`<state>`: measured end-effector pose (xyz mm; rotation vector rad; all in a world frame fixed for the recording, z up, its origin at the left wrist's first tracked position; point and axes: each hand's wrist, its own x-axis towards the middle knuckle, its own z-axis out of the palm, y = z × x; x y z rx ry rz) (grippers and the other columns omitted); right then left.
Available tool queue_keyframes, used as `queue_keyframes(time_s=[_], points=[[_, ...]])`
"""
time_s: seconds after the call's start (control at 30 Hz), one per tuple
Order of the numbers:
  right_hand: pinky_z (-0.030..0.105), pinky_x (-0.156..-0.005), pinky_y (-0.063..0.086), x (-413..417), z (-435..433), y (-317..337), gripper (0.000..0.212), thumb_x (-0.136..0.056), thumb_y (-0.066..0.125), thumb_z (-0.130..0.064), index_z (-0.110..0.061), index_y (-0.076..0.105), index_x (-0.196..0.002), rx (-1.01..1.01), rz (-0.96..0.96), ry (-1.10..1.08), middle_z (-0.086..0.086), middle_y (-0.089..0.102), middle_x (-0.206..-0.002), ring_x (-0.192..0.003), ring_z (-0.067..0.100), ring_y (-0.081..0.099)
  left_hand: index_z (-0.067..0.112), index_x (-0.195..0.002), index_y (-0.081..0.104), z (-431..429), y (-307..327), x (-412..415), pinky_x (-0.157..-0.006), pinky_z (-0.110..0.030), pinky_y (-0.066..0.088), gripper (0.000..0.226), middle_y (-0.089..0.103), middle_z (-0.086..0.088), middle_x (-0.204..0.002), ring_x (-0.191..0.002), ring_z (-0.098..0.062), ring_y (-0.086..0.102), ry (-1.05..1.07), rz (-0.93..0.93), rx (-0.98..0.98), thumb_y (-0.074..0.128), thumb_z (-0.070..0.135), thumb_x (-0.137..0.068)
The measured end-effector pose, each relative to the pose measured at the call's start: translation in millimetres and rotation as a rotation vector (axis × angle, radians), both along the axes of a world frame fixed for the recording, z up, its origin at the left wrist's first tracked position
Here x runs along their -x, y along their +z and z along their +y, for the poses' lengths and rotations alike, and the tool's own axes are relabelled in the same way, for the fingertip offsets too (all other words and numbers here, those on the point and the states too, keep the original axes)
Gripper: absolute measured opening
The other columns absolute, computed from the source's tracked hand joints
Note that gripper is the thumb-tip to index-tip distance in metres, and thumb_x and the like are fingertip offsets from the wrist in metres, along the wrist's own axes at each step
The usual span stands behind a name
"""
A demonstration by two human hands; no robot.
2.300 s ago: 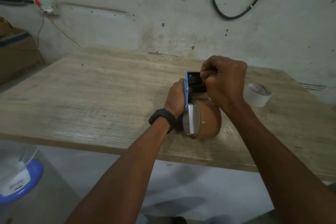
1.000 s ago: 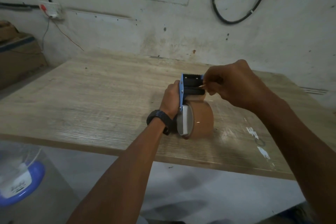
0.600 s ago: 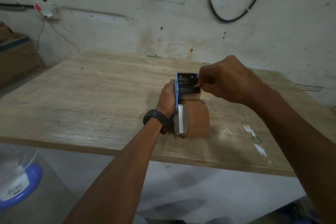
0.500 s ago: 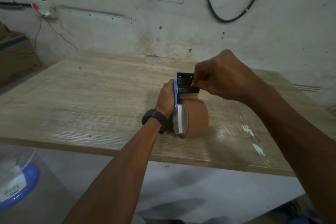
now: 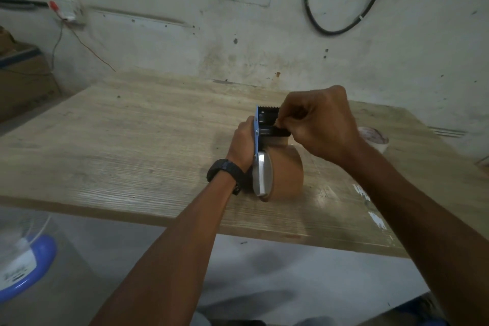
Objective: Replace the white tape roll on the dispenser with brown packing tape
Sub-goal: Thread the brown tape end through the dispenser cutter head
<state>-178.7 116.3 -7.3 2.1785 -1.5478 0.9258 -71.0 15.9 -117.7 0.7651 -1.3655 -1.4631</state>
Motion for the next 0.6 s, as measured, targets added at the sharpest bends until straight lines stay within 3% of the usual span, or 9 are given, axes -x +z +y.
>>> queue_keyframes(time_s=[0.07, 0.27, 0.4, 0.5, 0.6], points=[[0.032, -0.054, 0.058, -4.2, -2.5, -8.9, 0.017, -0.069, 0.073, 0.008, -0.008, 0.069, -0.070, 0.067, -0.117, -0.033, 0.001, 0.068, -0.064, -0.056, 0.015, 0.065, 0.025, -0.083, 0.058, 1.5, -0.2, 2.1, -0.097, -0.057, 0.044, 0.033, 0.058, -0.018, -0.100, -0.095, -0.031, 0.053, 0.013, -0.033, 0.007, 0.034, 0.047, -0.083], [0.032, -0.042, 0.044, -19.1, -12.3, -21.4, 0.010, -0.064, 0.063, 0.000, -0.006, 0.056, -0.068, 0.217, 0.025, -0.076, 0.006, 0.055, -0.057, -0.045, 0.023, 0.050, 0.026, -0.072, 0.069, -2.1, -9.9, 1.2, -0.066, -0.033, 0.044, 0.051, 0.065, 0.007, -0.062, -0.063, -0.016, 0.055, -0.050, 0.071, -0.091, 0.030, 0.039, -0.104], [0.025, -0.043, 0.038, -22.9, -8.2, -23.5, 0.007, -0.069, 0.057, -0.011, -0.005, 0.058, -0.072, 0.266, 0.108, -0.055, 0.008, 0.056, -0.057, -0.044, 0.022, 0.049, 0.027, -0.075, 0.073, -3.4, -9.7, 4.1, -0.068, -0.034, 0.046, 0.050, 0.068, 0.004, -0.069, -0.067, -0.017, 0.058, -0.058, 0.132, -0.109, 0.034, 0.043, -0.102], [0.031, -0.040, 0.046, -23.8, -7.3, -22.7, 0.021, -0.072, 0.046, -0.021, -0.004, 0.059, -0.073, 0.279, 0.094, -0.007, 0.009, 0.058, -0.057, -0.045, 0.024, 0.053, 0.028, -0.074, 0.075, -3.5, -6.7, 3.1, -0.073, -0.036, 0.046, 0.049, 0.070, 0.003, -0.070, -0.070, -0.017, 0.060, -0.067, 0.160, -0.119, 0.038, 0.045, -0.100], [0.032, -0.039, 0.043, -21.8, -6.6, -22.3, 0.018, -0.072, 0.047, -0.018, -0.003, 0.057, -0.071, 0.286, 0.087, 0.026, 0.009, 0.055, -0.055, -0.044, 0.025, 0.049, 0.024, -0.073, 0.070, 0.8, -5.7, 2.6, -0.066, -0.032, 0.045, 0.051, 0.068, 0.005, -0.063, -0.060, -0.012, 0.060, -0.087, 0.126, -0.119, 0.034, 0.040, -0.104]])
